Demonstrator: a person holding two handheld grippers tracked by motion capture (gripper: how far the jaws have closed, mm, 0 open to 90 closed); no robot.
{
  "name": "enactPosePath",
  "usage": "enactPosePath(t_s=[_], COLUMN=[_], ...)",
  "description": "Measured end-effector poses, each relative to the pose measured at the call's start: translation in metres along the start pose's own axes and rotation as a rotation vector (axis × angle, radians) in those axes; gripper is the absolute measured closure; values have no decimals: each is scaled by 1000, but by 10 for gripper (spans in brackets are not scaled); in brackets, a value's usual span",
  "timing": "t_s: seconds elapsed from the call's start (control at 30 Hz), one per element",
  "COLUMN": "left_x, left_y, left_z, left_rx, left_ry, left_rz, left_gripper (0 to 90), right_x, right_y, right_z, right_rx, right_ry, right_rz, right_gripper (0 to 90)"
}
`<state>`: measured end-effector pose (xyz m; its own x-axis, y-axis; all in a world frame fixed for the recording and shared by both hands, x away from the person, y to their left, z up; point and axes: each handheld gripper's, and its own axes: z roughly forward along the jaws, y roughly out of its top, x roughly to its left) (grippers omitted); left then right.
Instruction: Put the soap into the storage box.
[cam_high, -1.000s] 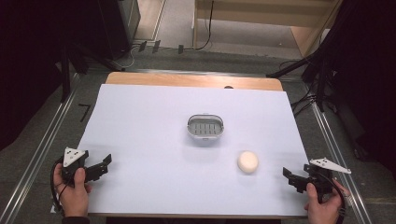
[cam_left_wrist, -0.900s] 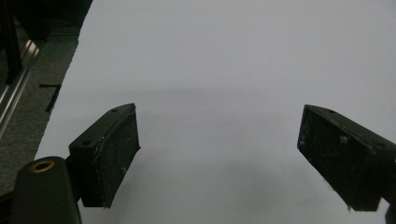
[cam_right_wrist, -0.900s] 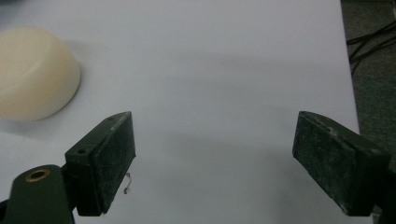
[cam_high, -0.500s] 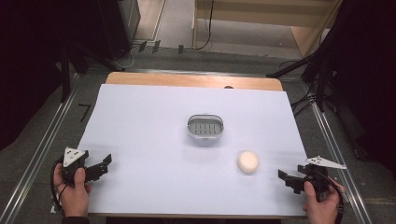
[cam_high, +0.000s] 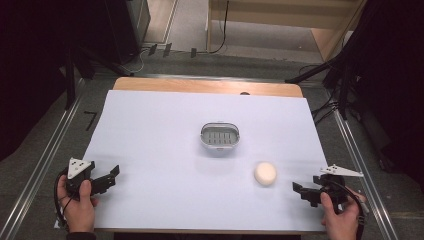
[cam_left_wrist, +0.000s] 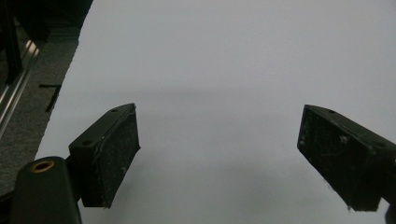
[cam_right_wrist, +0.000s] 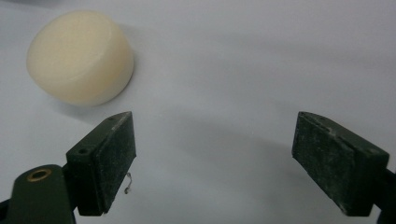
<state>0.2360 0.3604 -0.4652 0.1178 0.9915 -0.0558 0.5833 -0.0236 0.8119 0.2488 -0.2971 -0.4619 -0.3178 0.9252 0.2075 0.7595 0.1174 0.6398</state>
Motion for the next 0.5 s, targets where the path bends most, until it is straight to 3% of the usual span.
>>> enactPosePath(t_s=[0.5], left_x=[0], left_y=[0], left_z=[-1], left_rx=[-5], left_ry=[1], left_rz=[4], left_gripper=[138], right_x=[12], right_y=[7], right_z=[6], right_rx=[39], right_ry=[36], right_rz=[-16], right_gripper=[142])
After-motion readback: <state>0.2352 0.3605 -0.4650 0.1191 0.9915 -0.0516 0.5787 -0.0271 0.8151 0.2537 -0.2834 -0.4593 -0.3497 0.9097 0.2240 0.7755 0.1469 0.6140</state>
